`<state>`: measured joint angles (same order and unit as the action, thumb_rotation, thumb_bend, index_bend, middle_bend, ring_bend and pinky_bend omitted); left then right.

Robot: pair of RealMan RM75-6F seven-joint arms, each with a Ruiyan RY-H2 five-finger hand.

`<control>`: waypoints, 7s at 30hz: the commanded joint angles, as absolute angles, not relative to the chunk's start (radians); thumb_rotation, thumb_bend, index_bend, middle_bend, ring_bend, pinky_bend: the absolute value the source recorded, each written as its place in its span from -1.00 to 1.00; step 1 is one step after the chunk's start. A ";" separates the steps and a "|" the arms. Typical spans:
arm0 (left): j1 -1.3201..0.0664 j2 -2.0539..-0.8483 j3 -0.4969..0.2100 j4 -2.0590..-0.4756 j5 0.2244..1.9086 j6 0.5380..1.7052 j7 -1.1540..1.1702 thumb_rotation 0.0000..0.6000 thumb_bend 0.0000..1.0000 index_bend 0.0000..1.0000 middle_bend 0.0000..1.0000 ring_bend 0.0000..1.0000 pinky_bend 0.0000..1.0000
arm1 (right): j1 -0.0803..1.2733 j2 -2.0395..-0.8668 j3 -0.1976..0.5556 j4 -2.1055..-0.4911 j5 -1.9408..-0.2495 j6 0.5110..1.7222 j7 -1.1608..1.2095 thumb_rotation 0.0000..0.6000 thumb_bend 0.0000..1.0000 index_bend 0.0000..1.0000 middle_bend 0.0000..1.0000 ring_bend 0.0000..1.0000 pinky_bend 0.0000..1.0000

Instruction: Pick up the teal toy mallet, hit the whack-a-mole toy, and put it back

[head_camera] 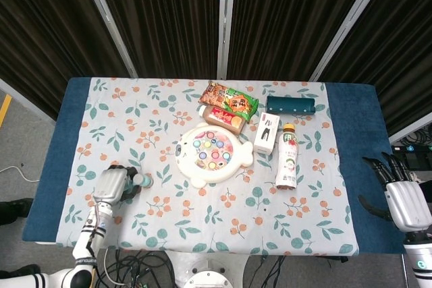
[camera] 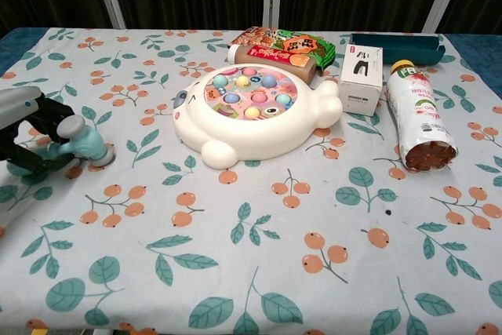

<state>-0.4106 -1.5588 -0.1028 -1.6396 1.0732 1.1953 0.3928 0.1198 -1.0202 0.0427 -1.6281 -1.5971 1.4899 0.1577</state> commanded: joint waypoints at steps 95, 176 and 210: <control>-1.121 -1.497 -0.126 -1.091 1.434 0.549 -0.493 1.00 0.33 0.39 0.40 0.14 0.38 | 0.049 -1.011 0.039 -1.666 -1.582 1.545 0.113 1.00 -0.66 -0.74 -0.59 -1.00 -1.00; -0.799 -1.581 0.026 -0.909 1.519 0.837 -0.566 0.82 -0.06 -0.42 -0.36 -0.57 -0.36 | 0.043 -1.013 0.037 -1.684 -1.606 1.558 0.097 1.00 -0.65 -0.74 -0.59 -1.00 -1.00; -0.737 -1.526 0.029 -0.983 1.542 0.928 -0.598 0.94 -0.41 -0.61 -0.53 -0.76 -0.63 | 0.036 -1.008 0.036 -1.692 -1.619 1.575 0.089 1.00 -0.65 -0.74 -0.59 -1.00 -1.00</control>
<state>-0.7395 -1.5277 0.0287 -0.9810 1.5408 0.9245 -0.5971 0.0361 -1.0085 0.0362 -1.6917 -1.6188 1.5750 0.0893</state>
